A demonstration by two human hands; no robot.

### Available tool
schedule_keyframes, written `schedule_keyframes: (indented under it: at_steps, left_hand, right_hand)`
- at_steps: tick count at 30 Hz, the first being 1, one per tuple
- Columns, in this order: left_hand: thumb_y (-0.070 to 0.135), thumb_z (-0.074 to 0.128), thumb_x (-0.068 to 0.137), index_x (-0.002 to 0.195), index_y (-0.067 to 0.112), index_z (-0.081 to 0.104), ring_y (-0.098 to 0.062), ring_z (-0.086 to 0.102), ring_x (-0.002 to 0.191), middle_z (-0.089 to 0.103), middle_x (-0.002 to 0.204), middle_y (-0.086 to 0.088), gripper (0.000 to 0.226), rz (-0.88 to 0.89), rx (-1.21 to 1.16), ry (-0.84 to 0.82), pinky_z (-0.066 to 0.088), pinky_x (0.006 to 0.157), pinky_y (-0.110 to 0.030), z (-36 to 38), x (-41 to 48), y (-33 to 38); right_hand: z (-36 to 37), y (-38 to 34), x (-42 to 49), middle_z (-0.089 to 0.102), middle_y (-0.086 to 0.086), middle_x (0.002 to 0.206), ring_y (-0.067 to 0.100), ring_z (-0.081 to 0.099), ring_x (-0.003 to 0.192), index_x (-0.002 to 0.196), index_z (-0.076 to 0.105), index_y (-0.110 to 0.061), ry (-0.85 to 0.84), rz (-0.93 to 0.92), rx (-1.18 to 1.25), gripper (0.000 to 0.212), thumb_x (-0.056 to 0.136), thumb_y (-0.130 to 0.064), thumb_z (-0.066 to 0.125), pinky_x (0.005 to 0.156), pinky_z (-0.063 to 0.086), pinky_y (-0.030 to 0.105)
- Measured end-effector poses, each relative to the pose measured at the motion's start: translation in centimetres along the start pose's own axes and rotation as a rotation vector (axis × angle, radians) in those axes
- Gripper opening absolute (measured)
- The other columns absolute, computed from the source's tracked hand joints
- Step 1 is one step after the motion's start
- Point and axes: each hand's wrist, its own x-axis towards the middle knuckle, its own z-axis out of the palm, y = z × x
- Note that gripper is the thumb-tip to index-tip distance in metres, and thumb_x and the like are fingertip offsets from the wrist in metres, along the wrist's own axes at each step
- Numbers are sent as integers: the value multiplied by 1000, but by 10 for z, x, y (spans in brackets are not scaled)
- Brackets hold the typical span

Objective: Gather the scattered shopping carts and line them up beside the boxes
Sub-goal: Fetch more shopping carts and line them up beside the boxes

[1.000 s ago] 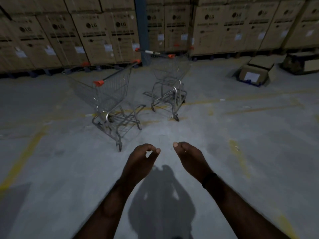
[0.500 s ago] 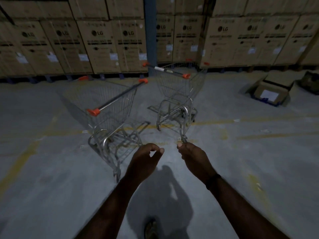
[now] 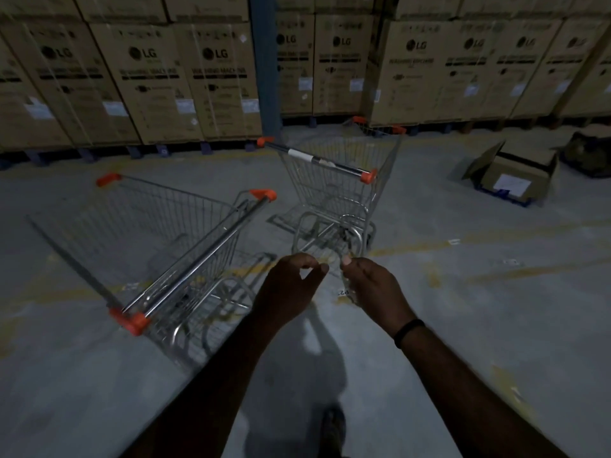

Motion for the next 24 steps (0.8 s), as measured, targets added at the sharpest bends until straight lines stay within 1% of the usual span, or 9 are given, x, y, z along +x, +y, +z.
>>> schedule_keyframes:
  at_steps: [4, 7, 9, 12, 14, 16, 19, 21, 24]
  left_hand:
    - [63, 51, 86, 88, 20, 73, -8, 63, 93, 72, 96, 9, 49, 33, -1, 0, 47, 84, -26, 2, 79, -10]
    - [65, 54, 84, 98, 23, 73, -11, 65, 99, 72, 105, 5, 49, 9, 32, 0, 51, 92, -32, 3, 145, -24]
    - [68, 51, 78, 93, 23, 72, -13, 66, 96, 72, 101, 5, 51, 13, 20, 33, 53, 90, -35, -3, 191, -27]
    - [63, 47, 81, 83, 18, 69, -17, 64, 85, 71, 89, -2, 49, 89, 71, 120, 49, 77, -30, -18, 262, -24]
    - [53, 53, 88, 82, 21, 66, -18, 61, 87, 67, 87, 1, 35, 112, 124, 139, 39, 73, -25, -27, 303, -26]
    - [49, 58, 90, 83, 30, 61, -17, 60, 91, 63, 90, 6, 21, 97, 138, 122, 39, 76, -24, -30, 340, -40]
    - [59, 53, 85, 88, 28, 64, -17, 61, 94, 67, 96, 3, 33, 65, 167, 102, 48, 82, -30, -31, 389, -67]
    - [57, 56, 86, 94, 21, 69, -21, 63, 93, 69, 99, -2, 39, 72, 225, 74, 49, 82, -32, -31, 420, -83]
    - [56, 61, 88, 102, 17, 68, -27, 64, 100, 69, 107, -9, 42, 115, 320, 35, 52, 89, -37, -24, 462, -108]
  right_hand:
    - [6, 7, 81, 64, 15, 82, 29, 64, 83, 83, 60, -6, 3, -20, 19, 58, 92, -62, 44, 79, 50, 42]
    - [9, 15, 148, 55, 18, 74, 25, 56, 71, 77, 51, -2, 22, -54, 57, 63, 91, -63, 43, 74, 47, 45]
    - [9, 19, 194, 52, 4, 64, 13, 51, 62, 68, 50, -11, 37, -103, -23, 57, 95, -60, 39, 64, 41, 40]
    - [6, 16, 264, 55, -19, 65, -4, 52, 64, 64, 39, -37, 62, -207, -117, 40, 99, -57, 36, 58, 31, 15]
    - [4, 17, 308, 50, -13, 60, -1, 51, 62, 64, 38, -37, 89, -246, -146, 42, 99, -60, 36, 61, 32, 21]
    - [1, 17, 343, 48, -11, 59, 5, 49, 61, 63, 42, -36, 104, -222, -178, 41, 96, -60, 39, 63, 34, 29]
    - [-4, 16, 378, 60, -7, 69, 18, 62, 75, 71, 58, -32, 96, -162, -248, 32, 99, -46, 54, 68, 34, 32]
    - [-4, 19, 398, 70, -2, 86, 19, 65, 88, 83, 69, -21, 77, -129, -429, 30, 100, -41, 56, 81, 26, 40]
    - [4, 32, 420, 71, -4, 94, 19, 66, 98, 90, 73, -23, 139, -117, -648, 30, 97, -47, 56, 77, 21, 35]
